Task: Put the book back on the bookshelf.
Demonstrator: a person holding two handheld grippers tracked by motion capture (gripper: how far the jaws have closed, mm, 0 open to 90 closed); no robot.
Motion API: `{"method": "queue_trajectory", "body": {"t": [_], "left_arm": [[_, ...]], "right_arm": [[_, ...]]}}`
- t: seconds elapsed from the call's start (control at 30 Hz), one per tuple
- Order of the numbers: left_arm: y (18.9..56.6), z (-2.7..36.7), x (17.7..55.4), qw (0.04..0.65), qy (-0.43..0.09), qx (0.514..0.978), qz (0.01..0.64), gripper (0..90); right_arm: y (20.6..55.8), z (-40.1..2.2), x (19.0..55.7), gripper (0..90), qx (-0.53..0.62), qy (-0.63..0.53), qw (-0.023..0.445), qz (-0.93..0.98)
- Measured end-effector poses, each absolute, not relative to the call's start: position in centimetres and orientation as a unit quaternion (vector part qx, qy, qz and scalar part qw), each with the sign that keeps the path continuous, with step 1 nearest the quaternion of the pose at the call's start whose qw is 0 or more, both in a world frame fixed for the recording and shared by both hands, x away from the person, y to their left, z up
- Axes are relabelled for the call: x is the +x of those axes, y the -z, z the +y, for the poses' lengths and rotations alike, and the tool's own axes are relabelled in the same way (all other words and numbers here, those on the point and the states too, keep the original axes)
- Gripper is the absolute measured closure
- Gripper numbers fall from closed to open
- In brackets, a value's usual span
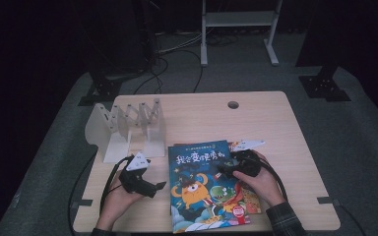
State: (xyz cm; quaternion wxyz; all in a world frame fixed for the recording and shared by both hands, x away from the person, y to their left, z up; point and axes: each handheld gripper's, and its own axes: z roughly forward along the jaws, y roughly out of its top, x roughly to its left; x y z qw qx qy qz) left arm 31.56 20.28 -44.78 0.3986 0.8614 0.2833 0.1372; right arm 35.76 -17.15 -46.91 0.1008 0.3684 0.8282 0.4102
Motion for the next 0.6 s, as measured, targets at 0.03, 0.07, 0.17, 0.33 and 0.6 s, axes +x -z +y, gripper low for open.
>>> {"method": "queue_trajectory", "body": {"t": [0.03,0.07,0.17,0.33,0.6], "left_arm": [[44.8,20.3,31.6,0.399,-0.137,0.861,0.283,0.0],[44.8,20.2,31.7,0.398,-0.137,0.862,0.283,0.0],[44.9,20.1,32.2,0.398,-0.136,0.862,0.285,0.0],[44.9,19.3,33.5,0.397,-0.134,0.864,0.280,0.0],[45.1,18.6,34.8,0.392,-0.131,0.866,0.280,0.0]], "right_arm": [[46.9,-17.2,35.8,17.3,0.368,-0.410,0.101,0.828],[46.9,-17.1,35.8,17.3,0.364,-0.410,0.099,0.830],[46.9,-17.0,35.8,17.3,0.360,-0.410,0.097,0.832],[46.8,-16.9,35.8,17.2,0.354,-0.409,0.093,0.836],[46.6,-15.3,35.7,17.5,0.328,-0.400,0.076,0.852]]}}
